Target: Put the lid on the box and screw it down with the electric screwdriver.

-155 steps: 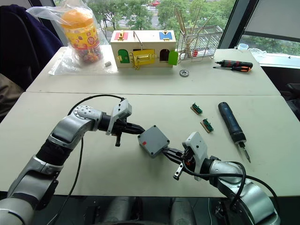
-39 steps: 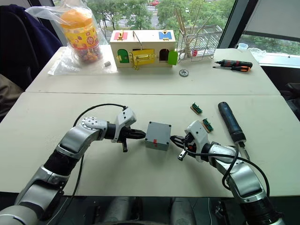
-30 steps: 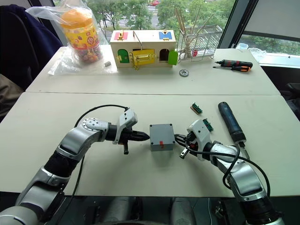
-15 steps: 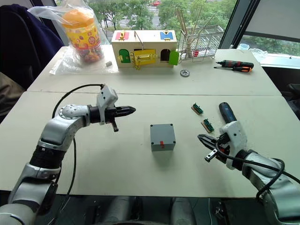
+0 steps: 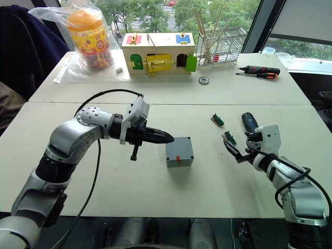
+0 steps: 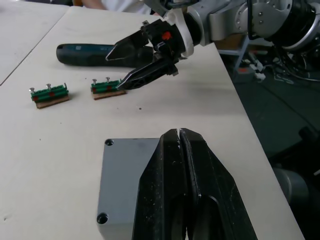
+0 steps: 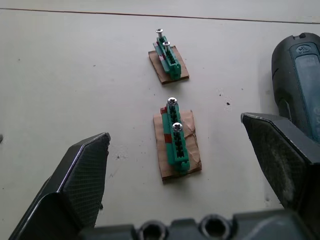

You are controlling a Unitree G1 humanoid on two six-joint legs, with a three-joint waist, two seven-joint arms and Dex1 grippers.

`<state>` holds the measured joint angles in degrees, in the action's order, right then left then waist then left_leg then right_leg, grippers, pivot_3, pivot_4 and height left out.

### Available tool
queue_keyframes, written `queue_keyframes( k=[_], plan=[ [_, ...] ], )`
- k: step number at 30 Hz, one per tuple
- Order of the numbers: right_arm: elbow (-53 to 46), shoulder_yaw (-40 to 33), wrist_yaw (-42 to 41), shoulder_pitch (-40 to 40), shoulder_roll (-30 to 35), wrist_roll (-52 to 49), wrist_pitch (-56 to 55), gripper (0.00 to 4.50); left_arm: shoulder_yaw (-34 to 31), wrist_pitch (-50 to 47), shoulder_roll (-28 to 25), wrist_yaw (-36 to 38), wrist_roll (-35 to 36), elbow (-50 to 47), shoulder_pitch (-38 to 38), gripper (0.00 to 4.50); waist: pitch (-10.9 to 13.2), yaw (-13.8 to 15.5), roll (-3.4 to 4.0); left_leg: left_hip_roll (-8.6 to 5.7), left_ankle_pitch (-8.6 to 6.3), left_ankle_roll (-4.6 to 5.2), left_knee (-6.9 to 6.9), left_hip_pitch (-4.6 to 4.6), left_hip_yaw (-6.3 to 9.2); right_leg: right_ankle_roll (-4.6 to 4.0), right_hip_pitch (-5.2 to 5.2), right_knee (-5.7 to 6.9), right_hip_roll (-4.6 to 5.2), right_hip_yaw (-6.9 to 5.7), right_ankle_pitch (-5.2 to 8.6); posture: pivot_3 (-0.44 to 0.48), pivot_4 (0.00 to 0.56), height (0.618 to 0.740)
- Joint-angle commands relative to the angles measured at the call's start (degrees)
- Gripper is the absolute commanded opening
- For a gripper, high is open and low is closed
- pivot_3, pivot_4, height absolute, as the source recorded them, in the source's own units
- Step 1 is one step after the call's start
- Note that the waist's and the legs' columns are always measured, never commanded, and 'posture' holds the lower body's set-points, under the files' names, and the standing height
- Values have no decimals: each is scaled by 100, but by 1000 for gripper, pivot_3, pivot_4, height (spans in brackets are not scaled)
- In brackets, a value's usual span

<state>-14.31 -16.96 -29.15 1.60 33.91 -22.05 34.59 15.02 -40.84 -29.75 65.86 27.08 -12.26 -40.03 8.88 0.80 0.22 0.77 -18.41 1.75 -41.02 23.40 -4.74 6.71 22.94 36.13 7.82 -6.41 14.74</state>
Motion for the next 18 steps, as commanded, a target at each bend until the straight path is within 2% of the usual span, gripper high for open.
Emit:
queue_keyframes(
  k=[1, 2, 5, 18],
  plan=[
    [71, -21, 33, 136, -49, 8, -133, 3827, 33, 135, -39, -90, -98, -88, 96, 0, 0, -8, 1, 0, 0, 0, 0, 0, 0, 0, 0, 0, 0, 0, 0, 0, 150, 706],
    [113, -8, 34, 172, -60, 9, -152, 3339, 24, 134, -30, -118, -106, -87, 122, 0, 1, -6, 3, 0, 0, 0, 1, 0, 0, 0, 1, 1, 0, 0, 0, 0, 150, 706],
    [206, 24, 38, 255, -77, 3, -181, 2271, -16, 118, 3, -191, -100, -90, 166, 0, 2, -1, 3, 1, 0, 0, 1, 0, 0, 0, 2, 1, -1, 0, 0, 0, 150, 706],
    [376, 68, 28, 336, -183, 21, -211, 2271, 10, 246, 125, -310, -162, -21, 220, 0, 2, -4, 3, 1, 0, -1, 1, 0, 0, 0, 1, 0, -1, 1, 0, 0, 150, 706]
  ],
)
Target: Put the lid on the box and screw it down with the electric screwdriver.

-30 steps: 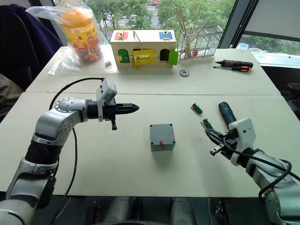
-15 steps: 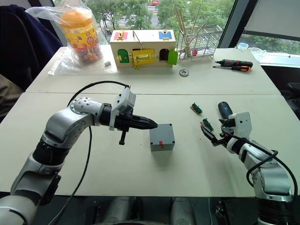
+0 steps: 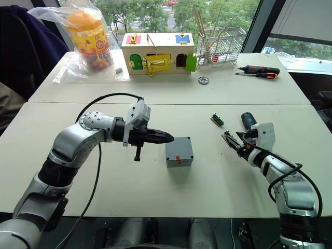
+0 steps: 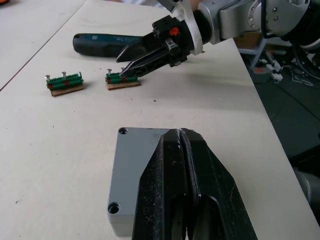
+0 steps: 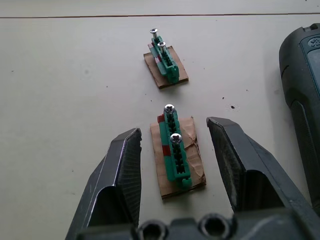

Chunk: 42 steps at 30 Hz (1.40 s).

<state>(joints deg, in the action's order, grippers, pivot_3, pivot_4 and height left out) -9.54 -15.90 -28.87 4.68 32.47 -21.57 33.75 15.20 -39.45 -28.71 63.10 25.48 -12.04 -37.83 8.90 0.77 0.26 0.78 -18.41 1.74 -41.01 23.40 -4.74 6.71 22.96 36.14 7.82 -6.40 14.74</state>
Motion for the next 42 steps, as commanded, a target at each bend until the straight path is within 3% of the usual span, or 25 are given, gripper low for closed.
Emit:
queue_keyframes(
  k=[1, 3, 6, 21, 30, 36, 42],
  plan=[
    [-109, -25, 6, 21, -51, -26, -121, 2008, -4, 113, 31, -41, -11, -30, -5, 0, 0, -2, 0, 0, 0, 0, 0, 0, 0, 0, 0, 0, 0, 0, 0, 0, 150, 706],
    [-98, -10, 9, 14, -69, -17, -127, 1476, -1, 120, 51, -60, -19, -13, -8, 0, 0, -2, 0, 0, 0, 0, 0, 0, 0, 0, 0, 0, 0, 0, 0, 0, 150, 706],
    [-56, -8, 18, 41, -91, -12, -140, 58, -8, 120, 79, -89, -18, 12, -20, 0, 0, 0, 0, 0, 0, 0, 0, 0, 0, 0, 0, 0, 0, 0, 0, 0, 150, 706],
    [-177, -177, 83, 104, 79, -1, -301, 58, -59, 214, 105, -208, -122, 148, -28, 0, 0, 1, 0, 0, 0, 0, 0, 0, 0, 0, 0, 0, 0, 0, 0, 0, 150, 706],
    [-1109, -462, 93, 235, 187, -483, 181, 58, -205, 279, -117, -84, -73, 268, -46, 0, 2, -5, 3, 0, 0, 0, 0, 0, 0, 0, 1, 0, 0, 0, 0, 0, 150, 706],
    [-2205, 185, -233, 520, 88, -1519, 1041, 58, -555, -108, -665, 80, 239, 8, 140, 0, 4, -17, 6, 5, 0, 0, 3, 0, 1, 0, 5, 0, -2, 0, 0, 0, 150, 706],
    [-2158, 904, -355, 787, -22, -1605, 1186, 58, -683, -394, -1155, 79, 405, -490, 652, 0, 7, 14, 7, 2, 0, 0, 3, 3, 1, 0, 6, -1, 2, 0, 0, 0, 150, 706]
  ],
)
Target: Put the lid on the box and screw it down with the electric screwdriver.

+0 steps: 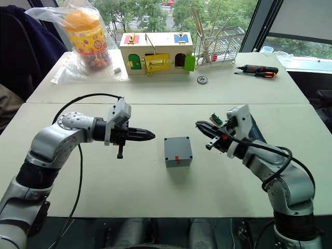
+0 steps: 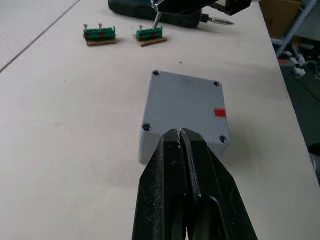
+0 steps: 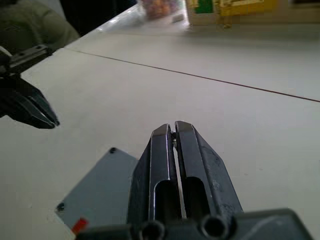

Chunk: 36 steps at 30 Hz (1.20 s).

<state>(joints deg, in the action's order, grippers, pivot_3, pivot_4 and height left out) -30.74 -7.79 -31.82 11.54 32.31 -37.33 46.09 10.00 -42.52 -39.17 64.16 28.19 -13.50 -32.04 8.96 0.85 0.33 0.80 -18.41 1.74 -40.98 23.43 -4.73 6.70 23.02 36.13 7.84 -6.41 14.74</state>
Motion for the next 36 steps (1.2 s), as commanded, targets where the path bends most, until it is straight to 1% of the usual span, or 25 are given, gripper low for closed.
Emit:
queue_keyframes(
  k=[1, 7, 17, 36],
  plan=[
    [1, 141, -82, 110, 7, -16, -62, 58, -176, -102, -119, -78, 135, -379, 113, 0, 0, 16, -1, -3, 0, 0, -2, 0, 1, 0, -2, 0, 3, 0, 0, 0, 150, 706],
    [206, 269, -234, 85, 129, 110, -192, 58, -250, -210, -76, -372, 225, -568, 249, 0, 2, -17, -2, -5, -1, 1, -2, 1, 0, 0, 0, 1, 4, 1, 0, 0, 150, 706],
    [470, 248, -415, -62, 246, 269, -347, 58, -176, -199, 37, -577, 304, -576, 232, 0, 2, -13, -2, -3, 0, 1, -1, 1, -1, 0, 2, 1, 1, 1, 0, 0, 150, 706],
    [562, 320, -394, -31, 125, 341, -428, 58, -81, -90, 111, -585, 215, -486, 223, 0, 2, -10, -2, -3, 0, 1, -1, 1, -1, 0, 2, 1, 1, 1, 0, 0, 150, 706]
  ],
)
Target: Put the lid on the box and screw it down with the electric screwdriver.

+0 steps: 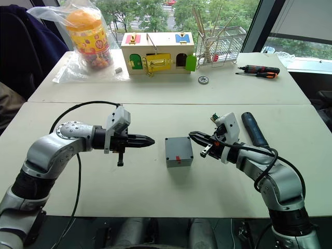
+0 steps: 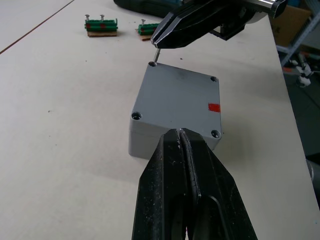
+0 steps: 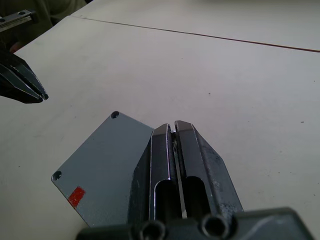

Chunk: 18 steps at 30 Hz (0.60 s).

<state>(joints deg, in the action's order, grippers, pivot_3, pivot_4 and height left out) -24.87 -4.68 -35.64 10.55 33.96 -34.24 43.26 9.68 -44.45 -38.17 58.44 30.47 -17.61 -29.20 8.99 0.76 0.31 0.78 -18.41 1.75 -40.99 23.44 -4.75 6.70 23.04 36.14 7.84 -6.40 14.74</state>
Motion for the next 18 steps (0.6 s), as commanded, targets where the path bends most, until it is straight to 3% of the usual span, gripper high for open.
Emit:
queue_keyframes(
  k=[1, 16, 18],
  plan=[
    [-5, 39, -30, 62, -34, 67, -160, 58, -44, 110, 14, -15, -17, -75, -58, 0, 0, 0, 0, 0, 0, 0, 0, 0, 0, 0, 0, 0, 0, 0, 0, 0, 150, 706],
    [280, 222, -109, 183, -55, 309, -316, 58, -28, 165, 43, -62, -43, -57, -20, 0, 0, -1, 0, 0, 0, 0, 0, 0, 0, 0, 0, 0, 0, 0, 0, 0, 150, 706],
    [273, 199, -122, 213, -40, 287, -301, 584, -22, 171, 58, -70, -46, -54, -19, 0, 0, -1, 0, 0, 0, 0, 0, 0, 0, 0, 0, 0, 0, 0, 0, 0, 150, 706]
  ],
)
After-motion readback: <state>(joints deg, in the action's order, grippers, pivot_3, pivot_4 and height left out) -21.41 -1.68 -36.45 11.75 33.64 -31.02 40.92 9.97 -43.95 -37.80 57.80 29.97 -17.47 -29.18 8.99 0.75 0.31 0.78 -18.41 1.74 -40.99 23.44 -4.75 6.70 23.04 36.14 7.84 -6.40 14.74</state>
